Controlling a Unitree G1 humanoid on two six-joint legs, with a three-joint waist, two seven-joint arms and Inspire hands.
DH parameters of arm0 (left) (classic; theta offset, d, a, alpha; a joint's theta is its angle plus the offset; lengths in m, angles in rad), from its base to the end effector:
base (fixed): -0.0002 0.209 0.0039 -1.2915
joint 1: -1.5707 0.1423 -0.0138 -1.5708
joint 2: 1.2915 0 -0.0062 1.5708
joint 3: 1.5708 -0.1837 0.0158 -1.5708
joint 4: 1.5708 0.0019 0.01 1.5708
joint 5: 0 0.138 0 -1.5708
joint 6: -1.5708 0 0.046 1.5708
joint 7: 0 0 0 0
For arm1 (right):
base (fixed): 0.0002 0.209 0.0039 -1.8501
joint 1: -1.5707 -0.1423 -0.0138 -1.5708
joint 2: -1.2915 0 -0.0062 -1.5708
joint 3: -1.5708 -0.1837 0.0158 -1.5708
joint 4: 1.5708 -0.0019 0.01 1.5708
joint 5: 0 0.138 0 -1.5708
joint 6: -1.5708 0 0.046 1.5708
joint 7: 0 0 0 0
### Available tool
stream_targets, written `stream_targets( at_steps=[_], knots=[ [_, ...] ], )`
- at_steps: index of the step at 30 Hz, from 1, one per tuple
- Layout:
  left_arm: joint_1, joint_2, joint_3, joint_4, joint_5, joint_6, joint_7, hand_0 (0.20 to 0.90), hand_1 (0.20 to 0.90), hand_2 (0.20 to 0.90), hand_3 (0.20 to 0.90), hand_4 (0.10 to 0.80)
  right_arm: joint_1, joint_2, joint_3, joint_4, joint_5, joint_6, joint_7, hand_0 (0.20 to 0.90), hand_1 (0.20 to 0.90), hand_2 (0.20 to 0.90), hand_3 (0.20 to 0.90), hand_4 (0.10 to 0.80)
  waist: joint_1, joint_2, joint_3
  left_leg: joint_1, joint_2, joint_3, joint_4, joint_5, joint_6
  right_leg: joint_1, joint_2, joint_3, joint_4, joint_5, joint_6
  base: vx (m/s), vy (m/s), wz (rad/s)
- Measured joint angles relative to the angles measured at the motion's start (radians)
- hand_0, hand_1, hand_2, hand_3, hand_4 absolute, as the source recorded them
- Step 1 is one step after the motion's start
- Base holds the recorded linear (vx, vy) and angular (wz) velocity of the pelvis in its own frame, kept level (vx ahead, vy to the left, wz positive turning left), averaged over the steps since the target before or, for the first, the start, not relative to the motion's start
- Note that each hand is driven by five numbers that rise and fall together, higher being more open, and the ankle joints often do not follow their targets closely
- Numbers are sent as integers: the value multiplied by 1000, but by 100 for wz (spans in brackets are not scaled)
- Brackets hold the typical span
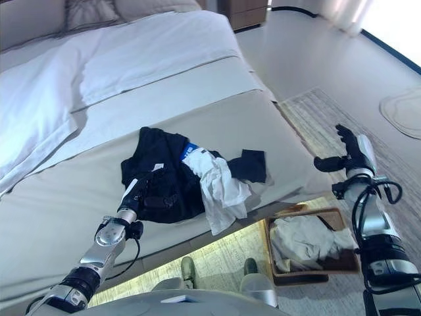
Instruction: Pick up the clothes from the bed and place them into the basket
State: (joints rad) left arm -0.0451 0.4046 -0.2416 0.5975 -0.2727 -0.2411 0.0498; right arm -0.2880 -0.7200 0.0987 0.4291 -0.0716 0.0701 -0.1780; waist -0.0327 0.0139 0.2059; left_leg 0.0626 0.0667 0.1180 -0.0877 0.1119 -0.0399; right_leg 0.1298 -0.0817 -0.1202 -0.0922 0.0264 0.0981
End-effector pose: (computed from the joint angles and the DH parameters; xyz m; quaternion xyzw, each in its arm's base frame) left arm 0.1808 0.2243 -0.0320 0.1019 0.1738 -0.0029 0.9795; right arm 0.2485 -0.2963 0.0830 -0.3939 0.0732 -0.1341 0.9063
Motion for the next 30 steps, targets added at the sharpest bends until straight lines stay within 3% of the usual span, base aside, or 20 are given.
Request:
stream_targets(
  at_steps=[10, 21, 25, 30],
  knots=[
    [63, 0, 46, -30, 37, 0, -17, 900, 900, 900, 900, 800, -49, 46, 146, 3, -92, -21, 79, 900, 900, 900, 900, 800, 133, 0, 2, -24, -26, -97, 0, 11, 2, 35, -14, -95, 0, -23, -1, 53, 6, 30],
    [98, 10, 64, -63, 38, 1, -22, 900, 900, 900, 900, 800, -114, 107, 202, 100, -106, 51, 122, 900, 900, 900, 900, 800, 200, -22, 33, -71, -35, -165, 0, 32, -5, 32, -13, -171, 0, -41, 3, 45, 14, 21],
    [91, 35, 62, -104, 36, 1, -31, 900, 900, 900, 900, 800, -165, 107, 229, 136, -106, 73, 123, 900, 900, 900, 900, 800, 206, -17, 94, -139, -35, -189, 35, 38, -7, -17, -11, -191, 19, -41, 3, -106, 11, 17],
    [27, 64, 61, -119, 35, 1, -28, 900, 900, 900, 900, 800, -196, 110, 252, 196, -87, 99, 134, 900, 900, 900, 900, 800, 233, 1, 199, -203, -39, -205, 86, 39, -8, -103, -26, -200, 139, -82, -17, -40, 0, 9]
  ],
)
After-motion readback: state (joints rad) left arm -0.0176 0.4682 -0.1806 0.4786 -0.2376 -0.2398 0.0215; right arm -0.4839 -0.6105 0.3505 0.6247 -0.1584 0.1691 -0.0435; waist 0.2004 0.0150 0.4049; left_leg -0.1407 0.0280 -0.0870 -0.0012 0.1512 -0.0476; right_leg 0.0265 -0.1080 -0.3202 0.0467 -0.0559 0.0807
